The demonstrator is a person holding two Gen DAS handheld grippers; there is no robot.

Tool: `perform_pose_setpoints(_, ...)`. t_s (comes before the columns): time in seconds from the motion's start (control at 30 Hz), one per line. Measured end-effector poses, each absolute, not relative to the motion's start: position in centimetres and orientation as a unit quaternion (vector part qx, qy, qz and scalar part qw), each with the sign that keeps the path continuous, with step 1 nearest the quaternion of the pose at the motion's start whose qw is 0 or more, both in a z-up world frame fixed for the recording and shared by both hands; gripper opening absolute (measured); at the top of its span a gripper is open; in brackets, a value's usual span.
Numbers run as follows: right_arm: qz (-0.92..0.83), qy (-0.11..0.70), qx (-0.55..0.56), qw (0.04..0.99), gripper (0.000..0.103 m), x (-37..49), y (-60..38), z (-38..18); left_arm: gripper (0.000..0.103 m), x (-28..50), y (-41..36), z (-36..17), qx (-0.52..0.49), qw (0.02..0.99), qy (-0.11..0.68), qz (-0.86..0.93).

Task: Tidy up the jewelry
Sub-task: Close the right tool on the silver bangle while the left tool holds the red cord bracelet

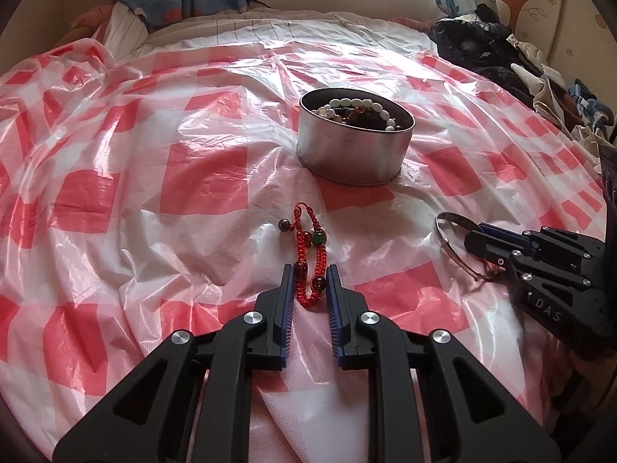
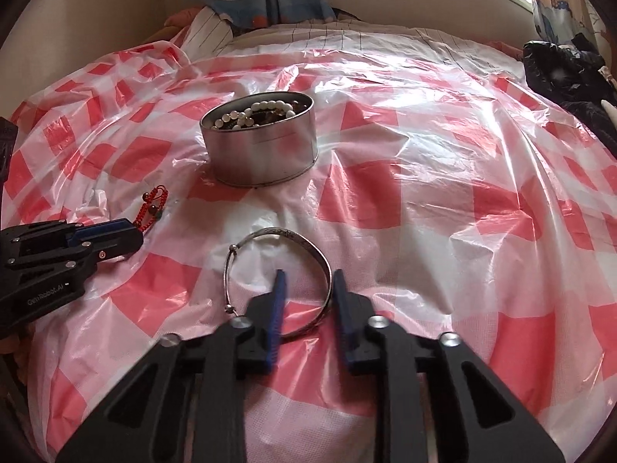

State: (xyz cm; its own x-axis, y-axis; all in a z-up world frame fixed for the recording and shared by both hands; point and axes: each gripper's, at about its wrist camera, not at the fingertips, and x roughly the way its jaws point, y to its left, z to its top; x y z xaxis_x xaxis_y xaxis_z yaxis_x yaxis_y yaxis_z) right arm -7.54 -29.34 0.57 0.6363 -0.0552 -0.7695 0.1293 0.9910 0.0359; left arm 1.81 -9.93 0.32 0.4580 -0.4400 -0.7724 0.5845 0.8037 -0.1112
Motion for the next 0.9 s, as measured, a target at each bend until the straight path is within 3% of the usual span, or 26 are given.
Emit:
perform_pose_setpoints(0.07, -0.047, 0.415, 0.045, 0.907, 0.005, -7.8, -29.2, 0.7, 0.010, 1.7, -10.1, 0.5, 0.093, 0.853, 0.417, -0.299)
perform_pose_setpoints(0.9, -0.056, 0.419, 0.033, 0.905, 0.005, -7.4, -28.9, 0.2, 0.014, 1.3, -11.2, -0.2, 0.133, 0.859, 0.409, -0.279)
